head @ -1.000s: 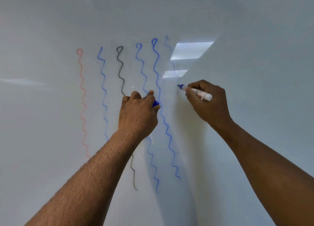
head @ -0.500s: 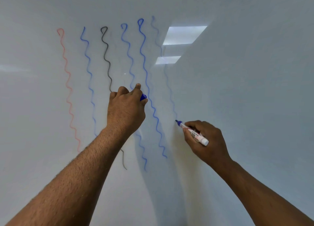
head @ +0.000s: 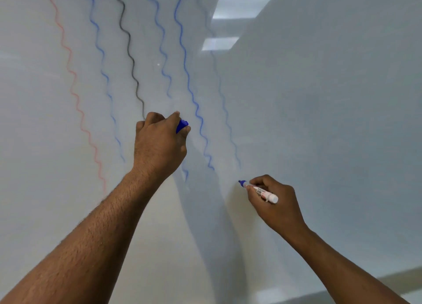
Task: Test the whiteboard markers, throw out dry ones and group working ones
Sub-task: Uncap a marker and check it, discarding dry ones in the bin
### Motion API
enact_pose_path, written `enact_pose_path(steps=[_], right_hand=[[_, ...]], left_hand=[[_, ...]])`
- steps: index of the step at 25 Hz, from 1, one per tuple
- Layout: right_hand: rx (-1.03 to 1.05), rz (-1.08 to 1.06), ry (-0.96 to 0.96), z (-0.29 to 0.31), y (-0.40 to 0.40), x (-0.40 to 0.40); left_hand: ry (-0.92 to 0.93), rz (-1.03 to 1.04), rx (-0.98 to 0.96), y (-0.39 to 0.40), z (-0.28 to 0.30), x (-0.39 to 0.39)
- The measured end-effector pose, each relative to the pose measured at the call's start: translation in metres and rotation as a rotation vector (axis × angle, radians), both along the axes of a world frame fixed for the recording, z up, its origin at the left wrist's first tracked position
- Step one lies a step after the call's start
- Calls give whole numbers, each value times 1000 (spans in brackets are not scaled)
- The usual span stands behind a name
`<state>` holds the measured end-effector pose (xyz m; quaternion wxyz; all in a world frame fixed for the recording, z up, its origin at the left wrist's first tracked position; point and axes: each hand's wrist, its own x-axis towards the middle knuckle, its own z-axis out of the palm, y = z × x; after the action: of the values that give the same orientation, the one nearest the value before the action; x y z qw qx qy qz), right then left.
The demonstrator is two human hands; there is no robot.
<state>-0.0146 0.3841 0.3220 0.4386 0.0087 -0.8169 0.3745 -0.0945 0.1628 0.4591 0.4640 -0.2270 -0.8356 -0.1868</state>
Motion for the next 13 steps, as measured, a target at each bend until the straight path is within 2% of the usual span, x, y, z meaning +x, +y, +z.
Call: enact_pose_path(steps=[2, 5, 13], right_hand=[[-182, 84, -27, -20, -13, 12], [-318, 120, -23, -54, -32, 23], [-675, 178, -377, -168, -85, 52]], left_hand=[[-88, -137, 145, -5, -35, 13], [-324, -266, 303, -11, -99, 33], [-1113, -284, 835, -44, -279, 77]])
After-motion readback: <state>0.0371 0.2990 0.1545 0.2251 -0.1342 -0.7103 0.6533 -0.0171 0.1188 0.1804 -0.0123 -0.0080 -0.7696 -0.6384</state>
